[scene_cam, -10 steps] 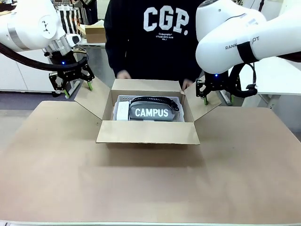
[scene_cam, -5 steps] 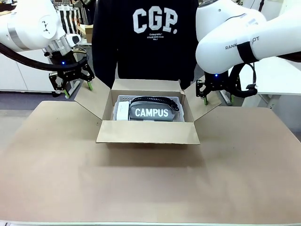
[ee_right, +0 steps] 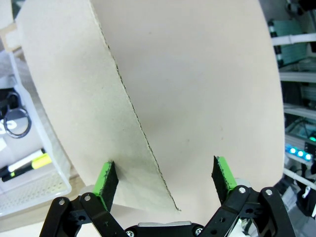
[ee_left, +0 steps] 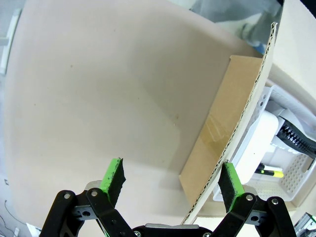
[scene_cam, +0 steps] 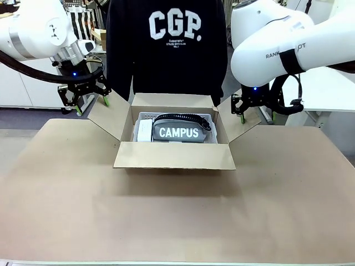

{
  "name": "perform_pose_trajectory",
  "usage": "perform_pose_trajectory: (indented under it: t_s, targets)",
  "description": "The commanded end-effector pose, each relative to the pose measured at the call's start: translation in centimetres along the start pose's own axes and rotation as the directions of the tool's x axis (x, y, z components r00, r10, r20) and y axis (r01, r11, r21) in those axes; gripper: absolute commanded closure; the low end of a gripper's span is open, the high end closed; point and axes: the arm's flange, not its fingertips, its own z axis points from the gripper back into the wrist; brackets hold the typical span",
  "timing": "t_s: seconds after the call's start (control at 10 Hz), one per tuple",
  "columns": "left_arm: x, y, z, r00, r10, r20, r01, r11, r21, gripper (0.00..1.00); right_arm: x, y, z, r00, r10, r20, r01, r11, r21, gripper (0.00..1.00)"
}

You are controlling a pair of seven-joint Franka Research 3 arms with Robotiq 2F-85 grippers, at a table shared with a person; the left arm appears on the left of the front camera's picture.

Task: Pack the gift set into the box.
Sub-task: Lift both hands away from the flaps of the Package Box.

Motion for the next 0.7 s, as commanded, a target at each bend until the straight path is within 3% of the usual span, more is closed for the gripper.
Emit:
perform_pose_trajectory:
  t_s: [0.0,0.3,0.4,0.5,0.6]
  targets:
    - [0.0,-0.2,0.2,1.000,0.014,0.000,-0.014,1.000,0.014,0.00,0.1,-0.2,0.3,1.000,-0.004,-0.003,0.004,1.000,-0.004,0.00]
    - [0.0,0.0,0.0,1.000,0.000,0.000,0.000,1.000,0.000,0.00,0.0,0.0,0.0,1.000,0.000,0.000,0.000,1.000,0.000,0.00]
    - [-1.6,0.5,3.9,0.992,-0.129,-0.004,0.126,0.977,-0.173,0.00,-1.5,-2.6,3.0,0.995,0.101,0.026,-0.104,0.970,0.219,0.00]
    - [-3.6,2.3,7.4,0.972,-0.235,-0.006,0.217,0.909,-0.357,0.00,-3.6,-6.0,5.1,0.984,0.175,0.041,-0.175,0.883,0.435,0.00]
    - [-5.2,5.0,9.9,0.949,-0.314,-0.024,0.260,0.823,-0.505,0.00,-5.7,-9.6,6.3,0.981,0.195,0.022,-0.168,0.777,0.606,0.00]
